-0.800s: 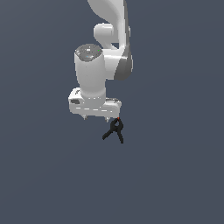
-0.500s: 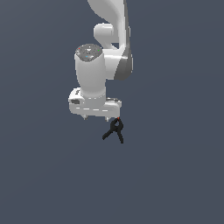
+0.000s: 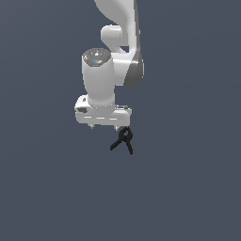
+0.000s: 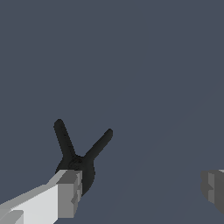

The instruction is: Pick up the object and move it to a goal position.

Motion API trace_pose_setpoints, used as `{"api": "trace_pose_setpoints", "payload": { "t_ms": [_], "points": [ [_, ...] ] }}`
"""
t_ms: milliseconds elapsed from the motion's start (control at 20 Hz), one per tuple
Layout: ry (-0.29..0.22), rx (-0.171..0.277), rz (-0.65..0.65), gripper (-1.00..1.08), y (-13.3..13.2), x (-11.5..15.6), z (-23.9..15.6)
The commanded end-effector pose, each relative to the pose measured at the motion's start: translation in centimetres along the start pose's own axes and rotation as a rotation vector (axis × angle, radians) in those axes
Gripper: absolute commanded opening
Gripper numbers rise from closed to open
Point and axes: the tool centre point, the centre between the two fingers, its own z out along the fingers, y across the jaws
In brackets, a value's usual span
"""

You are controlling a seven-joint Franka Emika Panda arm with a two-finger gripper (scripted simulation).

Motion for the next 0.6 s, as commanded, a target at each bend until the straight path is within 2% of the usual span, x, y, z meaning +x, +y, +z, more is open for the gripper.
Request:
{"api": "trace_pose_setpoints", "payload": {
  "t_ms": [0, 250, 550],
  "points": [
    [-0.002, 0.002, 0.006, 1.00, -0.4, -0.1, 0.5],
    [-0.009, 0.009, 0.036, 1.00, -2.0, -0.8, 2.4],
    [-0.026, 0.020, 0.102, 1.00, -5.1, -2.6, 6.4]
  ]
}}
